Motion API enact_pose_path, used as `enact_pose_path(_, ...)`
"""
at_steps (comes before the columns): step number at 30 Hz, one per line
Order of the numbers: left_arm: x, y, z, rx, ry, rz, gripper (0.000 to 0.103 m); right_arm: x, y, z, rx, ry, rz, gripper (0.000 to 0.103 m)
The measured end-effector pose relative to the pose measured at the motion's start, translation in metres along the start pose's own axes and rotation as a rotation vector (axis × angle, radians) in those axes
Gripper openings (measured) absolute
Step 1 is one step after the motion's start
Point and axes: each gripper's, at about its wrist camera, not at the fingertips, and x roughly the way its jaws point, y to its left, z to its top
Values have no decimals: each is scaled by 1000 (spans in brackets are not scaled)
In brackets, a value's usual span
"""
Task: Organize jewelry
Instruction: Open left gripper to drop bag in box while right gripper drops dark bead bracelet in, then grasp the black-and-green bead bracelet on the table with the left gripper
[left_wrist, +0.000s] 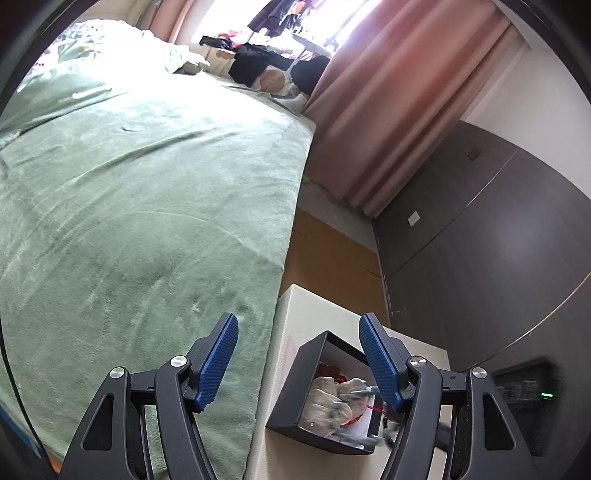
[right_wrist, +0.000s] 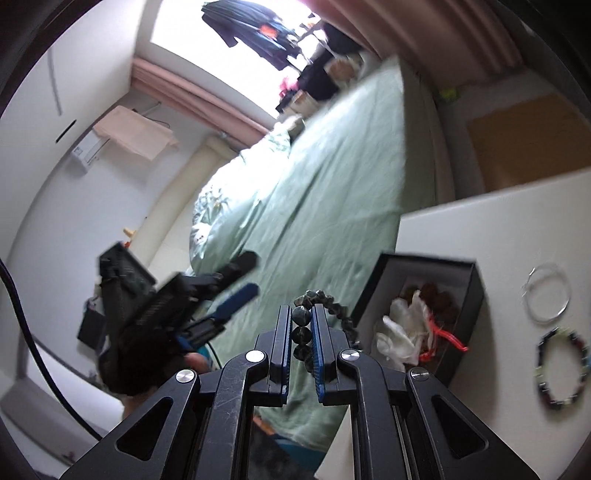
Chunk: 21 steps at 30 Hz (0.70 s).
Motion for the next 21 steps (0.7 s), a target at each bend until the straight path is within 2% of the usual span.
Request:
enact_pose_path(1,1,0,0,2,2,0,69,5,-6,1,17,14,-31,12)
enact_pose_path(3,2,-2,-1,11,9,-4,69,17,-30,2,83,62,-157,14)
enact_pose_path(4,3,-3,-1,18,13,-7,69,18,-38,3,107,75,-183,15)
enact_pose_path(5,4,-5,-2,23,14,-9,69,17,-42,4,119,79,-199,22)
enact_pose_path(6,5,-6,-2,28,15,-10,69,14,-43,6,126,73,-205,35)
enact_pose_path(9,7,-11,-4,45,20,-13,69,-17,-35,13,80,-27,-189,63)
enact_pose_path(13,13,-24,-11,85,37,-13,69,-52,-37,15,82,-92,-200,64)
enact_pose_path(17,20,-43,-21,131,58,-21,69,-83,-51,13,103,-112,-302,64)
enact_pose_path(21,28,-67,-35,184,81,-38,69,-110,-65,9,144,-116,-370,64)
